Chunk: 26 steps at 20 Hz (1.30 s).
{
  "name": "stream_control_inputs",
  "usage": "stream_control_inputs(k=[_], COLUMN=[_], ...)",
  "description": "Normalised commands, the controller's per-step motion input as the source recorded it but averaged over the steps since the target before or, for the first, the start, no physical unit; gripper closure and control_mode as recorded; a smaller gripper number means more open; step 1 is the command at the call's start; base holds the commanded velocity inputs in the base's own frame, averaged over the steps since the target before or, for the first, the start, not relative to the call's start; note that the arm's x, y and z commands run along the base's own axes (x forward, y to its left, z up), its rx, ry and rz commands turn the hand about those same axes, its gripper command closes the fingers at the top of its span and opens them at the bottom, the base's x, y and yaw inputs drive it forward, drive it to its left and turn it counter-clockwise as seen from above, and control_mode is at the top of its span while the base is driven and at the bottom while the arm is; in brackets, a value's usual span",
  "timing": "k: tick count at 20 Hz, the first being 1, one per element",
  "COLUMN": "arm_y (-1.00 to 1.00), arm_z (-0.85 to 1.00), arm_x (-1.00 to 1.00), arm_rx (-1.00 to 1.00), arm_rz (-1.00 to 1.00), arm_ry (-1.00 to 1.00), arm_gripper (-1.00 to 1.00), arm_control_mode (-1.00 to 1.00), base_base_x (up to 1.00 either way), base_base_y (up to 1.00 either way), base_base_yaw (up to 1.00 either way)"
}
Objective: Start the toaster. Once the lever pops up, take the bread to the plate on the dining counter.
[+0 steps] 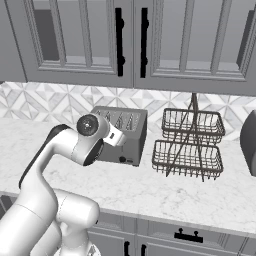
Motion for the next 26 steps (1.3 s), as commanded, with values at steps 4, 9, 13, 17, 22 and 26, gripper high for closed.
stream_control_inputs(k=[4, 9, 13, 17, 22, 26], arm_y=[0.00, 0.00, 0.00, 0.00, 0.00, 0.00], arm_z=[0.00, 0.00, 0.00, 0.00, 0.00, 0.00], arm_x=[0.00, 0.00, 0.00, 0.00, 0.00, 0.00], arm_rx=[0.00, 0.00, 0.00, 0.00, 0.00, 0.00], arm_rz=[0.00, 0.00, 0.00, 0.00, 0.00, 0.00], arm_ry=[0.00, 0.00, 0.00, 0.00, 0.00, 0.00], arm_gripper=[-1.00, -1.00, -1.00, -1.00, -1.00, -1.00], arm_control_mode=[-1.00, -1.00, -1.00, -1.00, -1.00, -1.00], base_base_x=[0.00, 0.00, 0.00, 0.00, 0.00, 0.00], base_base_y=[0.00, 0.00, 0.00, 0.00, 0.00, 0.00], base_base_yaw=[0.00, 0.00, 0.00, 0.00, 0.00, 0.00])
